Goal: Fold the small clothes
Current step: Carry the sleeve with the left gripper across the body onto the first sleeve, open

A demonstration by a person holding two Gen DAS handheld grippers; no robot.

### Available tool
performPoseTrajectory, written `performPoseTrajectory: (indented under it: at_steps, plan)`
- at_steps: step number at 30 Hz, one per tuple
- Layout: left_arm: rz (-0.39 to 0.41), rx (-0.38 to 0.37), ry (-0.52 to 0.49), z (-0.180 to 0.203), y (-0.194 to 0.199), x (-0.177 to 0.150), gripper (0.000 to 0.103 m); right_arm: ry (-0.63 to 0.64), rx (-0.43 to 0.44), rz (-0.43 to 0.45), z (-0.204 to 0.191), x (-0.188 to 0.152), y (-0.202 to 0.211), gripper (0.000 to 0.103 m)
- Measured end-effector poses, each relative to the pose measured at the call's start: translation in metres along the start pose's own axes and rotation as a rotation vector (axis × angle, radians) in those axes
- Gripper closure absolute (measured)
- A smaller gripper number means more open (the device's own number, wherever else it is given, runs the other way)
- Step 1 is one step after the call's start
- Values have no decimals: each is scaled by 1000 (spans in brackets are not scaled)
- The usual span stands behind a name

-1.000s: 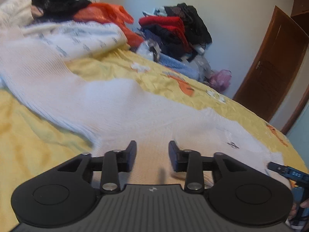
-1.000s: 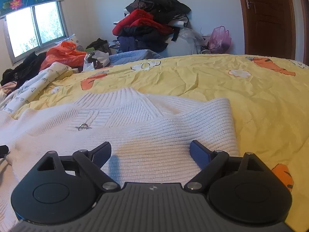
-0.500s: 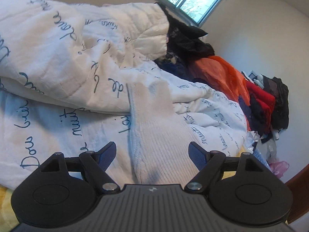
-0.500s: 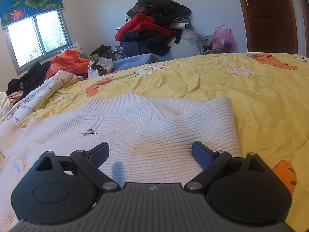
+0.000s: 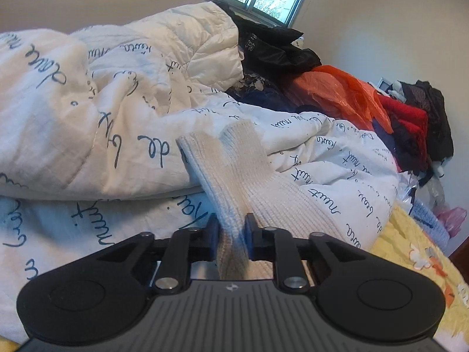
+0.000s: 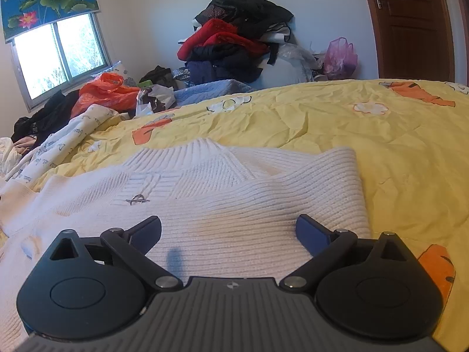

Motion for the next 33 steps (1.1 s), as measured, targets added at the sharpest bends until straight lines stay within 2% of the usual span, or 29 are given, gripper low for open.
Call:
performPoseTrajectory:
  at_steps: [2,5,8,11,13,16,18,20,22,23,25,26,27,29,33]
  plan:
    - [50,39,-37,10,11,1,90,-5,5,1,1,0,0,5]
    - [157,25,-142,51,46,-1,92,-5,5,1,1,0,0,5]
    - [249,-127,-284,119,96,-21,92,-11,4,4,1,0,0,5]
    - [285,-307,-436,193,146,-71,92,-12,5,5,1,0,0,5]
    - [244,-435,-567,238,170,-123,92,-23,12,9,1,0,0,5]
    - [137,-561,-777,282,186,-210,92,-40,26,14,2,0,1,5]
    - [17,-606,-909,298,184,-266,92,-56,38,19,5,0,2,5]
    - [-89,-598,-987,299,179,-298,89,-89,62,29,10,1,3,5]
    - [-63,-598,-1001,291,189,-303,85,-128,87,40,16,1,4,6]
    - [-64,-623,-988,285,196,-299,76,-138,94,43,17,1,5,6]
    - [-66,-677,-947,271,211,-291,47,-129,87,41,16,1,5,6]
    - [-41,-689,-920,264,219,-287,21,-122,82,39,15,1,4,5]
    - [-2,-695,-886,257,227,-283,10,-117,78,38,14,1,4,5]
    - [3,-691,-829,243,232,-275,10,-120,80,39,14,1,4,5]
    - [-92,-666,-695,218,216,-266,10,-124,83,41,13,0,4,5]
Point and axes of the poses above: each gripper's, at about its wrist camera, not at the fingertips, and y roughly against the way its jaws point, z to its right, x to its top, the point moved 5 cm from there along -y, roughly the way its jaws point, and after that the axes turned 1 degree about -x, right-handed, at the moved point
